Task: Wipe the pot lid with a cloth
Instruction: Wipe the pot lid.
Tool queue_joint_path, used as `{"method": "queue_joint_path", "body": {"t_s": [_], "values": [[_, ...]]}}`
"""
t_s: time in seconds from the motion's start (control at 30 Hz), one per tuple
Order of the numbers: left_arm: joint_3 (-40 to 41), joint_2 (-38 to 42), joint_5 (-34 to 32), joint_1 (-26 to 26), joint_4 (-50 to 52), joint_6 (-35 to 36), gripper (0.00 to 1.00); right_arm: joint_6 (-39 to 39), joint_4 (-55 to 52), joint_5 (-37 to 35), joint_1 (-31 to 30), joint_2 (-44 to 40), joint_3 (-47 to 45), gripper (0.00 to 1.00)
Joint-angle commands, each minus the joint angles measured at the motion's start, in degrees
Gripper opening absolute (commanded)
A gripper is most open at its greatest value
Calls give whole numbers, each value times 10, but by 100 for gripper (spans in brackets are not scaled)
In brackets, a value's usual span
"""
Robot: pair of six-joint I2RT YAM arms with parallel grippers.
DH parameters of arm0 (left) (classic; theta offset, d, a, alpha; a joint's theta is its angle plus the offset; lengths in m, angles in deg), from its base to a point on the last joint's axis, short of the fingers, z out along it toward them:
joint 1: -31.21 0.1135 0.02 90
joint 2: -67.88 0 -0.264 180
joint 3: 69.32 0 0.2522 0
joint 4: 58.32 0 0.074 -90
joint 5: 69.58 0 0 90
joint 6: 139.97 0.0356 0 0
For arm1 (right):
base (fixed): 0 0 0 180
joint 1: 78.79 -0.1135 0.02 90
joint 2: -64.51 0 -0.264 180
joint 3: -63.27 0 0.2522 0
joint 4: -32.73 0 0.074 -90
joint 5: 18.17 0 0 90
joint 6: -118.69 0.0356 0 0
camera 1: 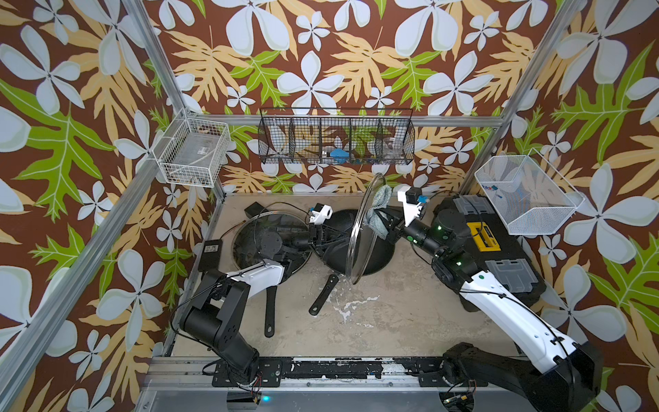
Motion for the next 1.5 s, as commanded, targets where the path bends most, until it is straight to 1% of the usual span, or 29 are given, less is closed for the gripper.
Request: {"method": "queue_joint_path", "body": {"t_s": [0.0,0.17,0.2,0.23,0.27,0.37,0.4,0.53,0.67,0.77,0.93,0.97,1.03,1.1,1.13,1.27,1.47], "values": [[-11,0,-26,1,-176,7,0,-45,-19,42,-42,-28,-7,0],[-12,-1,-26,3,-176,6,0,-68,-16,90,-110,-73,-43,0],[-12,-1,-26,3,-176,6,0,-73,-19,105,-118,-77,-49,0],[-12,-1,-26,3,-176,5,0,-76,-19,104,-120,-78,-51,0],[-12,-1,-26,3,-177,6,0,-77,-21,95,-120,-77,-53,0],[-12,0,-25,3,-177,5,0,-83,-28,-4,-116,-61,-44,0],[-12,2,-25,3,-177,6,0,-80,-24,-24,-107,-52,-41,0],[-12,4,-26,3,-177,5,0,-42,12,-25,-43,-11,-32,0],[-11,6,-26,3,-179,5,0,15,59,-32,25,41,-23,0],[-12,7,-26,3,-179,4,0,32,59,-46,59,82,2,0],[-13,8,-26,3,-180,3,0,42,32,-55,92,121,39,0],[-13,8,-26,3,-181,3,0,38,28,-48,92,118,39,0],[-13,7,-25,3,-182,2,0,37,38,-7,91,104,27,0],[-13,8,-26,3,-183,1,0,35,43,28,81,84,11,0],[-13,8,-26,4,-183,1,0,24,39,34,68,70,4,0],[-13,9,-26,3,-183,1,0,-27,-2,37,3,16,-14,0],[-14,8,-28,4,-183,0,0,-51,-28,71,-81,-60,-54,0]]}}
